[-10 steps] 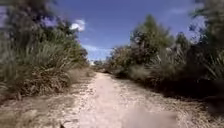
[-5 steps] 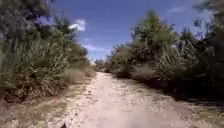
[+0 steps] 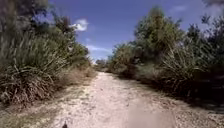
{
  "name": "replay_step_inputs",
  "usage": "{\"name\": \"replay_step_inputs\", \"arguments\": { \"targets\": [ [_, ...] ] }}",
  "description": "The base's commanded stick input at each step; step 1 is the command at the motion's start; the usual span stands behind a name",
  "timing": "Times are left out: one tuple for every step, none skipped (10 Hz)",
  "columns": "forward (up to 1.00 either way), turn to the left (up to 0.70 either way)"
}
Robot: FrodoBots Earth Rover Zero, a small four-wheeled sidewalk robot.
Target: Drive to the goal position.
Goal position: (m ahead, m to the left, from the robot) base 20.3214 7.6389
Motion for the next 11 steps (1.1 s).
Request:
{"name": "replay_step_inputs", "arguments": {
  "targets": [
    [0.70,0.08],
    [0.70,0.27],
    [0.70,0.15],
    [0.70,0.00],
    [0.70,0.00],
    [0.70,0.00],
    [0.70,0.00],
    [0.70,0.00],
    [0.70,0.00],
    [0.70,0.00],
    [0.70,0.00]
  ]
}}
